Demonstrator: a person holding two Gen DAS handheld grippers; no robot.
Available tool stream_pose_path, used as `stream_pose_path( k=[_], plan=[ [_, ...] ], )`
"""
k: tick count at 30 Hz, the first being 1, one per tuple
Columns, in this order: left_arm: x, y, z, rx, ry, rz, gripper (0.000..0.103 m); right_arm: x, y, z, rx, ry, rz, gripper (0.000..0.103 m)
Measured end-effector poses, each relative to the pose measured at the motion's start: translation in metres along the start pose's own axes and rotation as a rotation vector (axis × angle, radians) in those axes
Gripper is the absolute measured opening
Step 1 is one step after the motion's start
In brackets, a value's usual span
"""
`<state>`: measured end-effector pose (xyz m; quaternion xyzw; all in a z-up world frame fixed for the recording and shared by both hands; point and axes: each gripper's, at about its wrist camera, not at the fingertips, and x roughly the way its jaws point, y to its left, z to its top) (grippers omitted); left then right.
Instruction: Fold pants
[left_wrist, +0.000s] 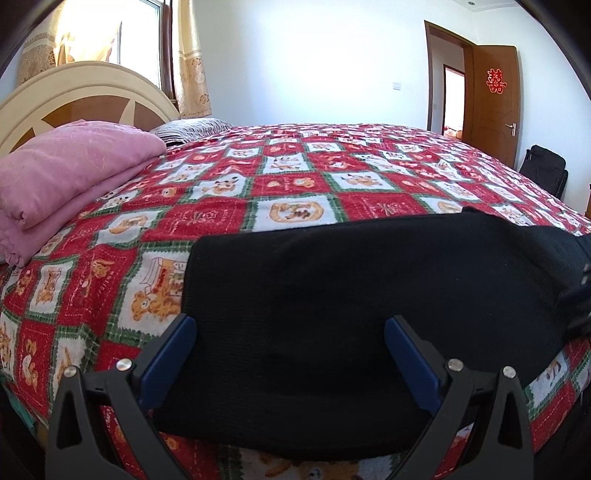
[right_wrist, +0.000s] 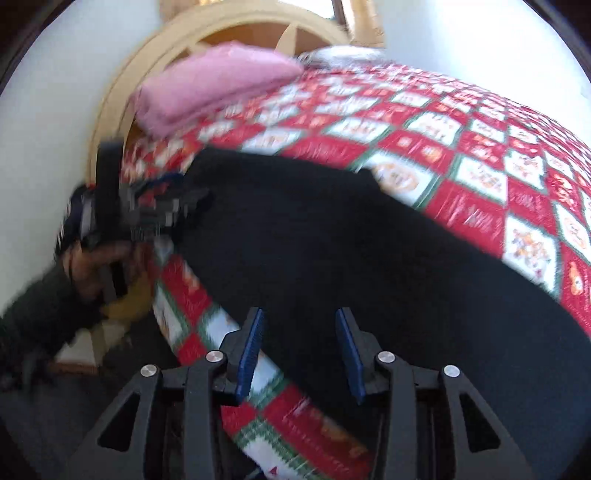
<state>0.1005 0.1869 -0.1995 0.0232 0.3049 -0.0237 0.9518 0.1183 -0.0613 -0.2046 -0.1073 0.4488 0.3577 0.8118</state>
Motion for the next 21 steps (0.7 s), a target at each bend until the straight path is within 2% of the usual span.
stream_pose_path(
  k=[2, 4, 7, 11, 13, 17, 18, 20, 21],
  plan=[
    [0.0, 0.0, 0.0, -0.001, 0.001, 0.0, 0.103, 0.002, 0.002, -0.005, -0.001, -0.037, -0.005, 0.045],
    [0.0, 0.001, 0.002, -0.003, 0.008, 0.002, 0.103, 0.002, 0.002, -0.006, 0.014, -0.048, 0.008, 0.053],
    [-0.002, 0.001, 0.005, -0.002, 0.018, 0.017, 0.103, 0.002, 0.003, -0.006, 0.008, -0.049, 0.005, 0.054],
    [-0.006, 0.019, 0.012, -0.008, 0.002, 0.115, 0.103, 0.004, -0.001, -0.007, 0.04, -0.069, 0.028, 0.054],
    [-0.002, 0.042, 0.012, -0.092, 0.016, 0.092, 0.103, 0.002, -0.003, -0.009, 0.07, -0.083, 0.045, 0.055],
    [0.011, 0.083, 0.007, -0.321, 0.033, -0.018, 0.103, 0.0, -0.002, -0.011, 0.103, -0.107, 0.044, 0.056],
    [0.013, 0.085, 0.005, -0.34, 0.026, -0.031, 0.103, -0.001, 0.0, -0.011, 0.1, -0.113, 0.038, 0.056],
    [0.014, 0.079, 0.007, -0.307, 0.019, -0.034, 0.1, -0.001, 0.001, -0.013, 0.098, -0.123, 0.03, 0.056],
    [0.014, 0.074, 0.009, -0.291, 0.017, -0.05, 0.092, -0.001, 0.002, -0.013, 0.1, -0.129, 0.027, 0.056]
  ],
)
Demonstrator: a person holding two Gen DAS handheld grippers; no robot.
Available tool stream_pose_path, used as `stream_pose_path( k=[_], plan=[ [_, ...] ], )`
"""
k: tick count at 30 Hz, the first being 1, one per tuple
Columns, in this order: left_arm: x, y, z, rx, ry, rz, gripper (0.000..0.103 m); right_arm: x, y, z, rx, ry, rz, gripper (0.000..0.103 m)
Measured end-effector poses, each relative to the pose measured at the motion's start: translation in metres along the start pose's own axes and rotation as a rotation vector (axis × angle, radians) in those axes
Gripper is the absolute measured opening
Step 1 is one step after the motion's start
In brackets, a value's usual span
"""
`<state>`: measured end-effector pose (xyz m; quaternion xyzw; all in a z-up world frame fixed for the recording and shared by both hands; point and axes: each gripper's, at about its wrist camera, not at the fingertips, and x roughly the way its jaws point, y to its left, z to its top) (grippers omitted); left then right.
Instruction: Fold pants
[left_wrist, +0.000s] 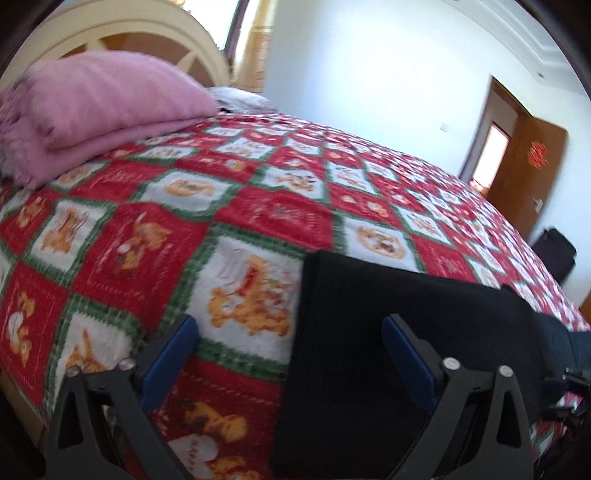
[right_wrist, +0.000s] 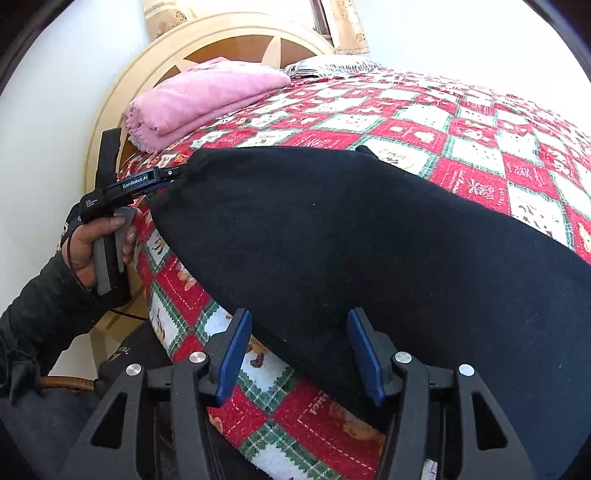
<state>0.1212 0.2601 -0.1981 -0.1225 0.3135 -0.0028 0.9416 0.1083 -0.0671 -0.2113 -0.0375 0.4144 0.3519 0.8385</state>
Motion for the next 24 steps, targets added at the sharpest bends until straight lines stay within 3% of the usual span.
stream_pose_path(
  k=[1, 4, 9, 11, 14, 16, 20, 22, 24],
  plan=[
    [0.0, -0.004, 0.001, 0.014, 0.002, -0.023, 0.081, -0.001, 0.0, 0.0, 0.001, -0.004, -0.002, 0.057],
    [0.004, -0.021, 0.007, 0.053, 0.021, -0.063, 0.069, -0.001, 0.002, -0.002, 0.0, -0.013, -0.014, 0.057],
    [0.016, -0.026, 0.01, 0.08, 0.081, -0.03, 0.069, -0.001, 0.005, -0.004, -0.004, -0.028, -0.019, 0.061],
    [0.014, -0.024, 0.012, 0.063, 0.092, -0.043, 0.063, -0.001, 0.005, -0.004, -0.007, -0.031, -0.022, 0.062],
    [0.006, -0.023, 0.008, 0.07, 0.069, -0.049, 0.045, -0.003, 0.003, -0.005, -0.001, -0.04, -0.017, 0.062],
    [0.002, -0.025, 0.009, 0.069, 0.055, -0.06, 0.026, -0.003, 0.002, -0.005, 0.008, -0.046, -0.007, 0.062],
    [-0.001, -0.023, 0.014, 0.063, 0.044, -0.065, 0.025, 0.0, 0.003, -0.006, 0.007, -0.048, 0.0, 0.065],
    [0.005, -0.017, 0.01, 0.041, 0.059, -0.075, 0.03, 0.004, 0.011, -0.007, -0.039, -0.038, 0.01, 0.082],
    [0.005, -0.017, 0.008, 0.036, 0.047, -0.081, 0.035, 0.005, 0.018, -0.007, -0.084, -0.031, -0.023, 0.084]
  ],
)
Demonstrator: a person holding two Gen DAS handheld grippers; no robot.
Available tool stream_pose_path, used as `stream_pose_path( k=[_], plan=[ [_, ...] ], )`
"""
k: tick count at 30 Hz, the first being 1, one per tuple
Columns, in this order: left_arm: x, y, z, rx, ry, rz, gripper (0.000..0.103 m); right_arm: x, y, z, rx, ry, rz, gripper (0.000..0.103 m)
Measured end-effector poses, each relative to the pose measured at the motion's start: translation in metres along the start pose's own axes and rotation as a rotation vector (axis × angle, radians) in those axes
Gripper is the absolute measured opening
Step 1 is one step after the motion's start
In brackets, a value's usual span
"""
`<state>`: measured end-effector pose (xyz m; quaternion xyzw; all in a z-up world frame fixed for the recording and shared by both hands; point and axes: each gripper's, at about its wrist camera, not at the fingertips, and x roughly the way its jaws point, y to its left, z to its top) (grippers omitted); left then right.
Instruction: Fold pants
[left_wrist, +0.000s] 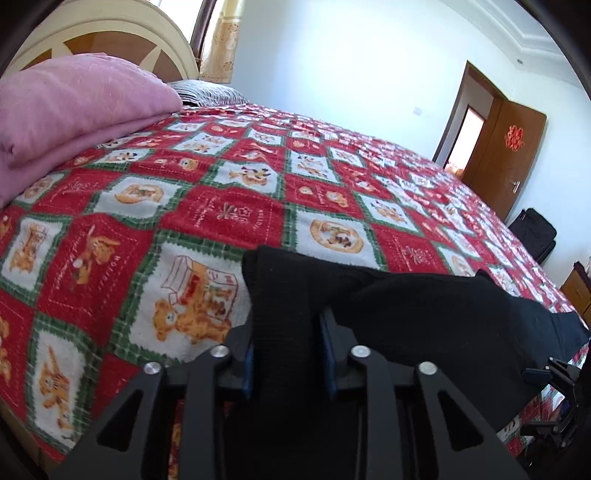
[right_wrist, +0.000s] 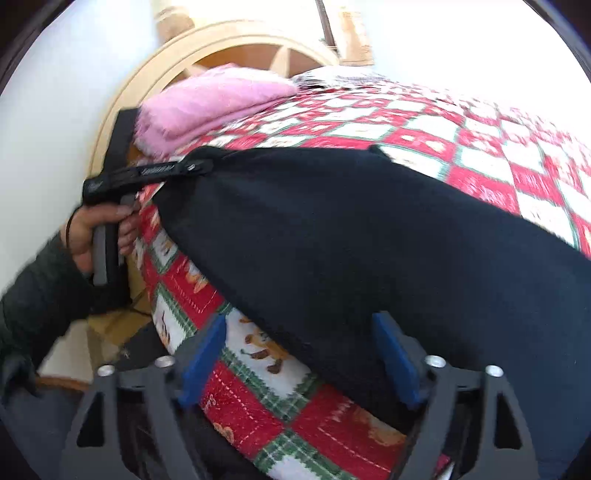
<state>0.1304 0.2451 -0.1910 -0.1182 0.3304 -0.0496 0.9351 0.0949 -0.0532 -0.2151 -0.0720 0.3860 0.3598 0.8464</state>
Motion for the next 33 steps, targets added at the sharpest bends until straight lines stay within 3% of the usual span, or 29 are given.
stream_pose_path(
  k=[3, 8, 10, 15, 17, 18, 19, 22, 26, 27, 28, 29, 30, 33],
  plan=[
    [-0.002, -0.003, 0.001, 0.016, 0.003, 0.038, 0.061, -0.015, -0.016, 0.003, 0.071, -0.005, 0.041, 0.084],
    [-0.02, -0.003, 0.005, 0.029, -0.068, 0.125, 0.078, -0.097, -0.087, -0.004, 0.261, -0.125, -0.101, 0.084],
    [-0.027, -0.006, 0.007, 0.028, -0.1, 0.155, 0.089, -0.145, -0.124, -0.016, 0.34, -0.176, -0.2, 0.084],
    [-0.033, -0.031, 0.013, 0.086, -0.133, 0.13, 0.095, -0.256, -0.204, -0.062, 0.532, -0.275, -0.496, 0.084],
    [-0.029, -0.041, 0.013, 0.115, -0.123, 0.123, 0.095, -0.304, -0.239, -0.095, 0.668, -0.301, -0.619, 0.074],
    [-0.027, -0.045, 0.011, 0.127, -0.116, 0.117, 0.096, -0.322, -0.253, -0.107, 0.722, -0.312, -0.664, 0.064],
    [-0.024, -0.048, 0.01, 0.137, -0.107, 0.119, 0.096, -0.342, -0.265, -0.124, 0.778, -0.325, -0.712, 0.063],
    [-0.013, -0.049, 0.007, 0.136, -0.078, 0.132, 0.096, -0.372, -0.29, -0.16, 0.891, -0.303, -0.745, 0.063],
    [-0.002, -0.043, 0.0, 0.146, -0.058, 0.181, 0.096, -0.38, -0.303, -0.184, 0.939, -0.341, -0.666, 0.063],
    [0.001, -0.042, -0.002, 0.148, -0.049, 0.194, 0.096, -0.379, -0.305, -0.186, 0.936, -0.354, -0.651, 0.056],
    [0.005, -0.038, -0.004, 0.142, -0.037, 0.196, 0.096, -0.377, -0.307, -0.187, 0.936, -0.355, -0.629, 0.037],
    [0.008, -0.035, -0.006, 0.13, -0.028, 0.191, 0.097, -0.373, -0.31, -0.187, 0.937, -0.339, -0.625, 0.026],
    [0.009, -0.031, -0.008, 0.108, -0.033, 0.179, 0.099, -0.371, -0.309, -0.186, 0.932, -0.33, -0.635, 0.008],
    [0.009, -0.025, -0.009, 0.078, -0.033, 0.16, 0.102, -0.371, -0.298, -0.184, 0.898, -0.306, -0.664, 0.006]
  ],
)
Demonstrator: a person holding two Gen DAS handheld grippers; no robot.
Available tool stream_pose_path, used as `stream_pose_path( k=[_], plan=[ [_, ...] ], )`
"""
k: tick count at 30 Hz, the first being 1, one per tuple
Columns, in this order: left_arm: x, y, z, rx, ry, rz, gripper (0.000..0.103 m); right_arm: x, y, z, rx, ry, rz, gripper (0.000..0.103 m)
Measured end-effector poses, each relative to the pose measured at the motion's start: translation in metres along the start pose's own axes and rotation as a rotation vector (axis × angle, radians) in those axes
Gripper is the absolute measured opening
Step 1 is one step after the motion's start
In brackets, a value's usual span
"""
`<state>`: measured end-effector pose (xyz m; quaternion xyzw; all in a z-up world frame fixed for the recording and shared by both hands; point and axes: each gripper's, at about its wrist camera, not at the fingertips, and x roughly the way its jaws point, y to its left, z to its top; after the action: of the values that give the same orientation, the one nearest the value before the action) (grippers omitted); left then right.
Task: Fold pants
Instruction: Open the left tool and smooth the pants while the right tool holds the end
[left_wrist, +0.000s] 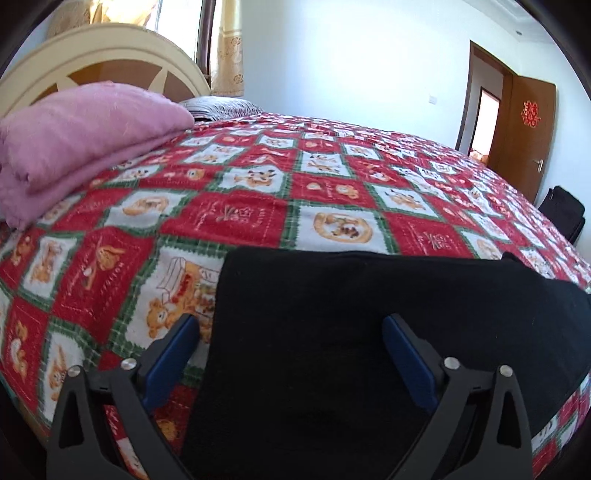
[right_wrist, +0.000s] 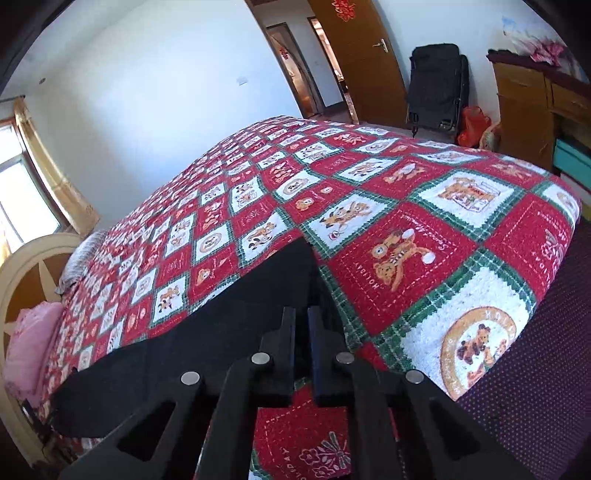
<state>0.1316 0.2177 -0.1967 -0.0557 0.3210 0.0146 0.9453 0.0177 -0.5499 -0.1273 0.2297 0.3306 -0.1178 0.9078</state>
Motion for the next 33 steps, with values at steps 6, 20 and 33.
stream_pose_path(
  k=[6, 20, 33],
  plan=[
    [-0.006, -0.007, 0.003, 0.038, -0.004, 0.031, 0.102, 0.007, -0.017, -0.001, 0.027, 0.015, -0.006, 0.006],
    [-0.032, -0.083, 0.029, 0.189, -0.049, -0.06, 0.103, 0.019, 0.0, 0.025, -0.014, 0.053, 0.026, 0.055],
    [-0.007, -0.083, -0.001, 0.156, 0.037, -0.014, 0.103, 0.048, -0.009, 0.019, -0.043, 0.107, 0.05, 0.053]
  ],
)
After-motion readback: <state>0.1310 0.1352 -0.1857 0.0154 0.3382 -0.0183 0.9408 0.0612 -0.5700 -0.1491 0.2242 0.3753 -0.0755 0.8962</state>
